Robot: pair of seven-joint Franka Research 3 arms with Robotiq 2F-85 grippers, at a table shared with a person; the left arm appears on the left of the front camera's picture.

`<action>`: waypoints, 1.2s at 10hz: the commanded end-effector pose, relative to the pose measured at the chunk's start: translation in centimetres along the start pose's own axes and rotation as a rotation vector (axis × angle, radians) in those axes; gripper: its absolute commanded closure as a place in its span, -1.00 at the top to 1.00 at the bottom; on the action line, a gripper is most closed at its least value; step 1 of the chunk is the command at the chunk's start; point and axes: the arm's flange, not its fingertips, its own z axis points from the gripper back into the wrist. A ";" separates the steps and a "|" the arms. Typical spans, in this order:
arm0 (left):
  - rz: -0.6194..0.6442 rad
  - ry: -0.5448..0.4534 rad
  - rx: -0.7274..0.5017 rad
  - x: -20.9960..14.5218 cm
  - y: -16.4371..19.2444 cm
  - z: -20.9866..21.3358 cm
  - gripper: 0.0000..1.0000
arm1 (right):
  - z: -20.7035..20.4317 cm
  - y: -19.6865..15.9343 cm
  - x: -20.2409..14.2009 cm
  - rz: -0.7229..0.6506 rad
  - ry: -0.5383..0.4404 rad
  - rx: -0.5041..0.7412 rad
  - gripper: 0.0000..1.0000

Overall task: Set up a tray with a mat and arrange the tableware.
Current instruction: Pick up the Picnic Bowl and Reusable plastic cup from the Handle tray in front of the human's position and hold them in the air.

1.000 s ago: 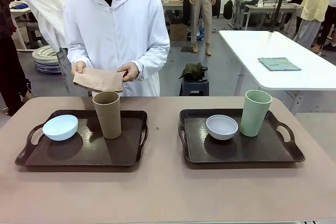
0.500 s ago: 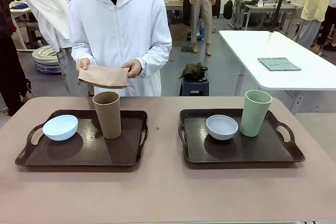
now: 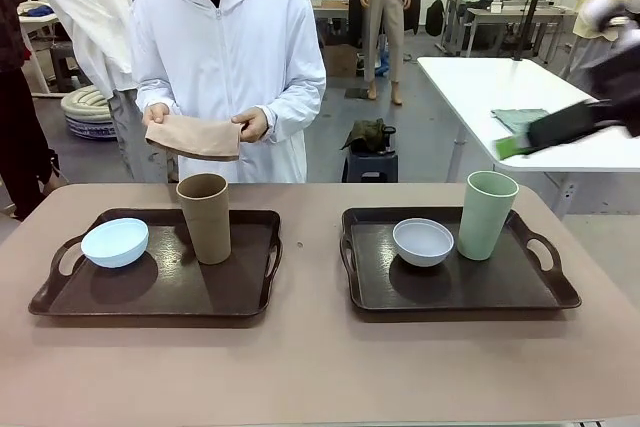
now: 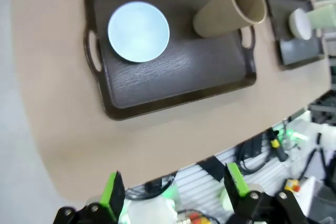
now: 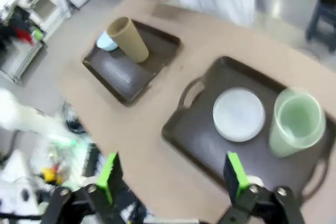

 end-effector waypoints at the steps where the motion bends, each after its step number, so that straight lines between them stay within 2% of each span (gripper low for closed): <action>1: 0.083 0.019 0.027 2.5 -1.3 1.6 1.00 | -9.7 -0.3 -0.8 0.181 -0.007 0.002 1.00; 2: 0.136 0.007 0.044 3.6 -2.0 2.9 1.00 | -13.6 1.7 -1.3 0.251 0.001 0.033 1.00; 4: 0.140 0.004 0.047 4.5 -2.8 4.7 1.00 | -18.2 2.4 -1.8 0.331 -0.017 0.048 1.00; 5: 0.134 0.004 0.034 4.2 -3.2 5.4 1.00 | -19.5 2.1 -1.8 0.302 -0.001 0.070 1.00; 6: 0.136 0.011 0.012 4.4 -3.3 5.8 1.00 | -20.3 1.4 -1.5 0.277 0.023 0.076 1.00; 7: 0.144 0.027 -0.037 4.5 -3.0 6.0 1.00 | -20.4 1.0 -1.3 0.182 0.109 0.158 1.00; 8: 0.126 -0.014 0.026 4.4 -3.1 5.3 1.00 | -19.5 2.9 -1.8 0.295 0.051 0.059 1.00; 12: 0.126 -0.014 0.026 4.4 -3.1 5.3 1.00 | -19.5 2.9 -1.8 0.295 0.051 0.059 1.00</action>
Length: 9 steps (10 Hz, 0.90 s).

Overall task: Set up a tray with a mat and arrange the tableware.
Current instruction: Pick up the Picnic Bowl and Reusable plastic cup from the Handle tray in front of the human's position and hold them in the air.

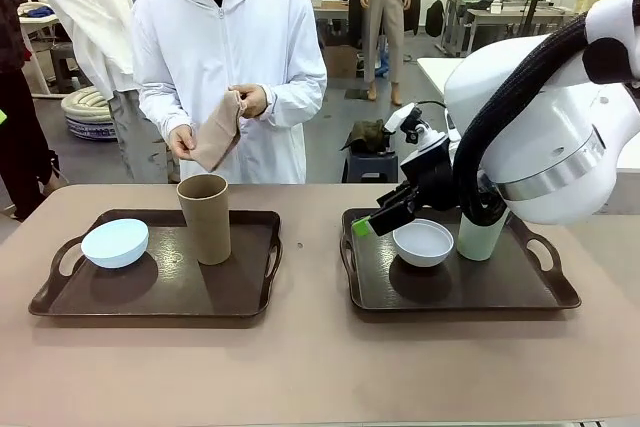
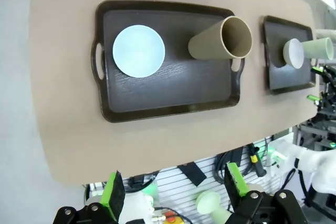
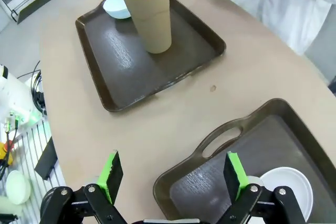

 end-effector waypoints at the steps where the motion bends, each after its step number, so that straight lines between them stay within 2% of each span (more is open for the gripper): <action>1: 0.000 -0.011 0.014 0.1 -0.1 -0.3 1.00 | 0.0 0.2 -0.5 -0.001 0.012 -0.013 1.00; 2: 0.000 0.000 0.000 0.0 0.0 0.0 1.00 | 0.0 0.0 0.0 0.000 0.000 0.000 1.00; 3: -0.007 0.023 0.051 1.9 -0.5 -1.3 1.00 | -1.6 -0.8 0.6 0.085 -0.105 0.050 1.00; 5: -0.040 0.044 0.138 4.3 -1.5 -4.1 1.00 | -5.5 -1.2 3.1 0.258 -0.167 0.082 1.00; 7: -0.077 0.081 0.255 5.1 -1.8 -7.2 1.00 | -10.3 -1.2 5.0 0.374 -0.154 0.137 1.00; 9: -0.129 0.084 0.298 5.1 -1.6 -9.7 1.00 | -15.5 -1.2 6.0 0.491 -0.127 0.188 1.00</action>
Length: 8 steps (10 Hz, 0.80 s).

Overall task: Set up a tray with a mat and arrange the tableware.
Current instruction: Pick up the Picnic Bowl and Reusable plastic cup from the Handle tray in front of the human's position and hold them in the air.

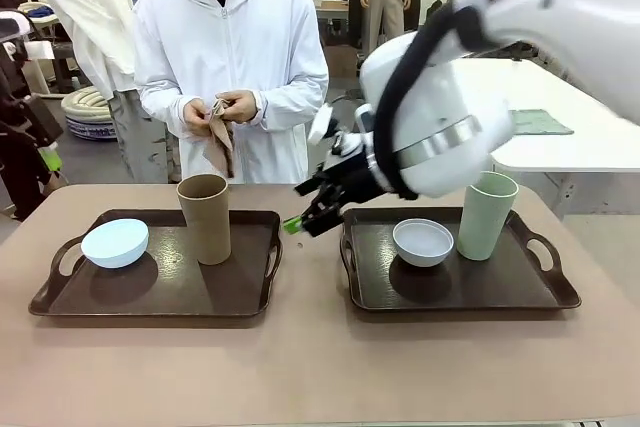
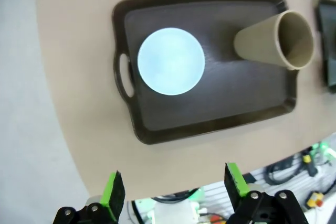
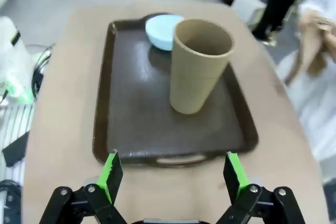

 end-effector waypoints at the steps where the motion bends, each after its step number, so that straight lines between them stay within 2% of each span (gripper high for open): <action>1: -0.020 -0.025 0.058 -0.3 -0.1 -1.6 1.00 | -4.9 -2.0 -0.6 0.068 0.005 0.023 1.00; 4: -0.093 -0.022 0.034 0.4 -0.2 -4.3 1.00 | -8.0 -4.1 0.1 0.067 -0.007 0.026 1.00; 6: -0.123 -0.016 0.017 0.3 -0.2 -5.0 1.00 | -8.0 -5.4 -0.4 0.039 -0.032 0.057 1.00; 8: -0.130 -0.064 -0.028 0.8 -0.2 -5.3 1.00 | -7.7 -6.2 -0.7 0.001 -0.058 0.058 1.00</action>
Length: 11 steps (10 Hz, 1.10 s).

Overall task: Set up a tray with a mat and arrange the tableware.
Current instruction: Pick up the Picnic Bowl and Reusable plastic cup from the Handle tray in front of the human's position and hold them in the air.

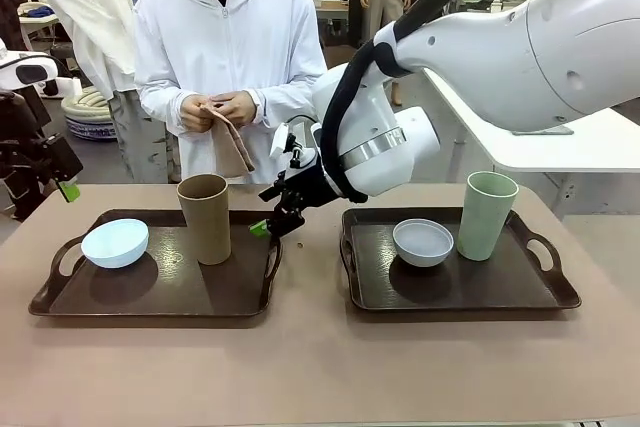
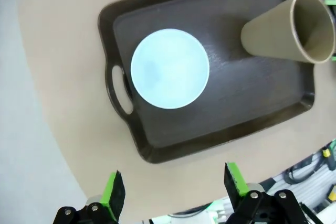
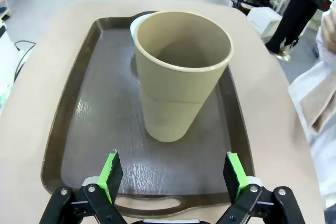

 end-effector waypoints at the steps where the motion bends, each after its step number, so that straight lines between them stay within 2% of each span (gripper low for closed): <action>1: -0.009 -0.111 -0.078 0.4 0.1 0.1 1.00 | 0.4 -0.2 -0.2 -0.066 0.008 0.005 1.00; 2: 0.000 0.000 0.000 0.0 0.0 0.0 1.00 | 0.0 0.0 0.0 0.000 0.000 0.000 1.00; 5: 0.000 0.000 0.000 0.0 0.0 0.0 1.00 | 0.2 -0.2 -0.1 -0.019 0.000 -0.001 1.00; 7: 0.021 -0.008 -0.018 1.4 1.1 -0.6 1.00 | -1.3 -0.8 -0.5 0.018 -0.076 0.065 1.00; 11: 0.003 -0.001 -0.009 2.8 3.6 -3.0 1.00 | -4.2 -1.7 -1.6 0.041 -0.148 0.089 1.00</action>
